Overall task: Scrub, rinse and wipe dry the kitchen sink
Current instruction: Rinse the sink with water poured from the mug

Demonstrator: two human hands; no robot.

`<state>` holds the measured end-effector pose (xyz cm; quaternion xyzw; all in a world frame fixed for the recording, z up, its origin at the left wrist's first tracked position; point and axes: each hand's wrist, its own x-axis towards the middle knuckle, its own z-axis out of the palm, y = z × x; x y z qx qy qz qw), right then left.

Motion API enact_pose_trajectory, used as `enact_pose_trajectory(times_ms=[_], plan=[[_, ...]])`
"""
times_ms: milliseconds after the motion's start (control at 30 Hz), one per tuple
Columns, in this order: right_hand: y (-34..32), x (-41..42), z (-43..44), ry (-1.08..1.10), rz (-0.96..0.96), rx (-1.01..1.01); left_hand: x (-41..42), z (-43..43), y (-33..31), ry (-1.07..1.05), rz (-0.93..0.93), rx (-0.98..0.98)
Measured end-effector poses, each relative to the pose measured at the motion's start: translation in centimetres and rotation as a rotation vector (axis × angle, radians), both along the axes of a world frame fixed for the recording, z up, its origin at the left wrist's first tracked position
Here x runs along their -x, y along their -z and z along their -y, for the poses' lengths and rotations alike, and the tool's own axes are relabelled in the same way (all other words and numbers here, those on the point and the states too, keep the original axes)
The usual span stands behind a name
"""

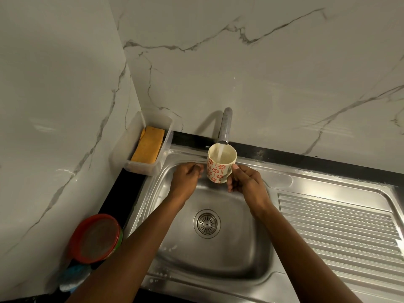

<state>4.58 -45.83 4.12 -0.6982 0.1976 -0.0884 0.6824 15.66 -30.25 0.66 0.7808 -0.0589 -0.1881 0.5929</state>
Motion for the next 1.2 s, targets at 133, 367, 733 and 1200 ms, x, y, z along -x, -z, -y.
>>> enact_pose_trajectory(times_ms=[133,367,733,1200], plan=[[0.0,0.0,0.1,0.0,-0.002,0.001,0.0,0.1,0.2,-0.004,-0.001,0.001],[0.0,-0.1,0.2,-0.005,-0.008,0.007,0.0,0.0,0.3,-0.011,-0.01,0.017],[0.5,-0.1,0.1,0.0,-0.009,0.017,-0.4,-0.4,1.6,-0.006,-0.003,0.013],[8.0,2.6,-3.8,0.01,-0.383,0.014,-1.5,-7.3,11.6,0.425,0.681,-0.841]])
